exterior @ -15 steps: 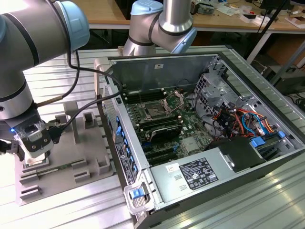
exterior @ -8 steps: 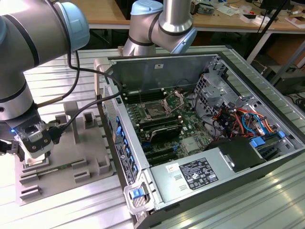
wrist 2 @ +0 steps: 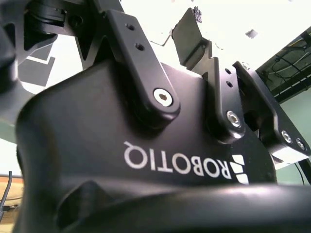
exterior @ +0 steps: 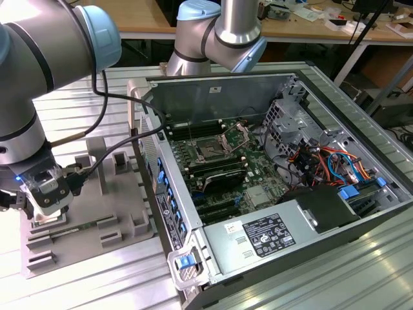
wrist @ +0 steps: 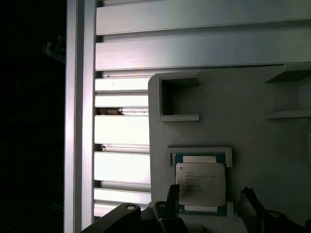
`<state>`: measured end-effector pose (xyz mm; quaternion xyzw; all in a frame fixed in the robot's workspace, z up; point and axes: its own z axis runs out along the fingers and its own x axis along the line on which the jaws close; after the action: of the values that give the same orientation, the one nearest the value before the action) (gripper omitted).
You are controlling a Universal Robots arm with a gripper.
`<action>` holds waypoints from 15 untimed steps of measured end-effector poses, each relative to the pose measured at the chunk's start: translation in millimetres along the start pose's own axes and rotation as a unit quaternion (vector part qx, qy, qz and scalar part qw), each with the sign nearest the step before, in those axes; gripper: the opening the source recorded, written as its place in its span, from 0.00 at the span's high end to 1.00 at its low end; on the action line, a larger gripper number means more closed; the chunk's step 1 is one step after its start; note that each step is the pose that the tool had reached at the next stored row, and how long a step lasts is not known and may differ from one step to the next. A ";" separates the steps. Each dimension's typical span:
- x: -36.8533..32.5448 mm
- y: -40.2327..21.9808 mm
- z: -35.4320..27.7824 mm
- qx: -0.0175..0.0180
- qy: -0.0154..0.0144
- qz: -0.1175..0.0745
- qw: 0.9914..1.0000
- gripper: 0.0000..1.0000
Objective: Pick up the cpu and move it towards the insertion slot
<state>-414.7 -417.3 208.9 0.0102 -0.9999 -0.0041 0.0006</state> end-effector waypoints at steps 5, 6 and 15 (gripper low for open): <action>0.0 0.0 1.2 0.000 0.000 0.000 1.000 0.40; 0.0 0.0 1.7 0.000 0.000 0.000 1.000 0.40; 0.0 -0.1 4.4 0.000 0.000 0.000 1.000 0.40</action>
<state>-414.7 -417.3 204.6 0.0102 -0.9999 -0.0041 0.0005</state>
